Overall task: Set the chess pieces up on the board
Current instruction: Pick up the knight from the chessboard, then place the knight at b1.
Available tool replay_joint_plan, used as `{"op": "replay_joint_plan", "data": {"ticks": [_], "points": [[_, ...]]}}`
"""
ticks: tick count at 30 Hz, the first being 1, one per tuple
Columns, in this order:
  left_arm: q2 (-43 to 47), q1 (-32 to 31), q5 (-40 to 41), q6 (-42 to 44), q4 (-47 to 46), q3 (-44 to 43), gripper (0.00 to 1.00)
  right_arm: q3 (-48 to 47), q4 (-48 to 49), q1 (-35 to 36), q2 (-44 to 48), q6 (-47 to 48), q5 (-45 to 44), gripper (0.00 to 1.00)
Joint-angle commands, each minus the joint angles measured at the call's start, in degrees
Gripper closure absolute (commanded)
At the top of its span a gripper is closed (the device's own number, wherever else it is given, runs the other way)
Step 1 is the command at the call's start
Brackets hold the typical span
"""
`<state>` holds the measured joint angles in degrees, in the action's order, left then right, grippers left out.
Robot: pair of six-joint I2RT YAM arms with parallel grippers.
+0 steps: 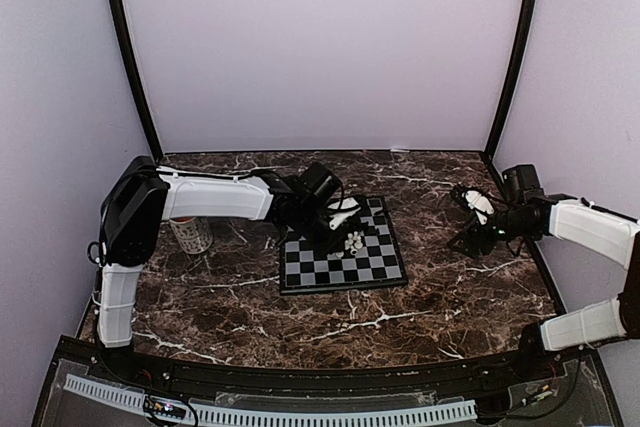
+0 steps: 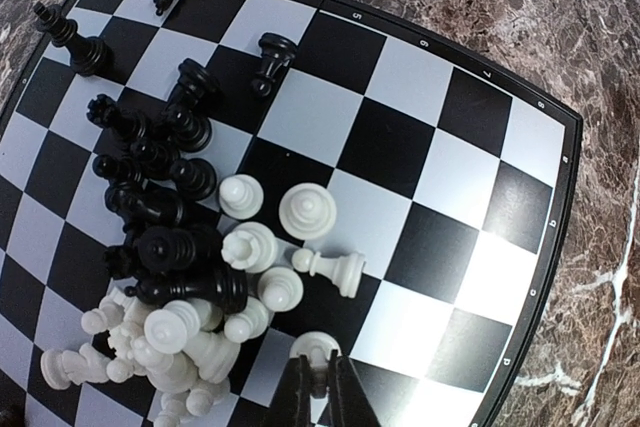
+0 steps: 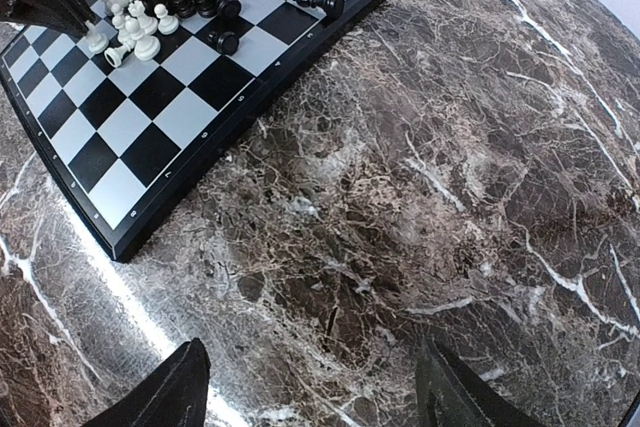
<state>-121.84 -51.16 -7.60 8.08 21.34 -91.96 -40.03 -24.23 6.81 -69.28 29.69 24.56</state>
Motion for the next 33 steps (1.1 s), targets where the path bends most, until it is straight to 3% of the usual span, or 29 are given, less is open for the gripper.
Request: {"op": "replay_joint_plan", "data": {"ticks": [1,19,24,33], "points": [[1.52,0.05,-1.99,-1.57,5.15,-2.24,0.98,0.13,1.49,0.00,-0.16,0.10,-0.02,0.28],[26.76,0.03,0.02,-12.64,2.25,21.89,0.99,0.04,1.64,0.57,-1.05,0.01,-0.50,0.28],[28.92,0.00,0.05,-13.15,1.29,26.60,0.99,0.04,1.89,0.66,-1.19,0.04,-1.00,0.28],[26.07,-0.60,-1.53,-13.11,-0.81,27.06,0.99,0.28,1.95,0.66,-0.95,0.10,-1.52,0.28]]}}
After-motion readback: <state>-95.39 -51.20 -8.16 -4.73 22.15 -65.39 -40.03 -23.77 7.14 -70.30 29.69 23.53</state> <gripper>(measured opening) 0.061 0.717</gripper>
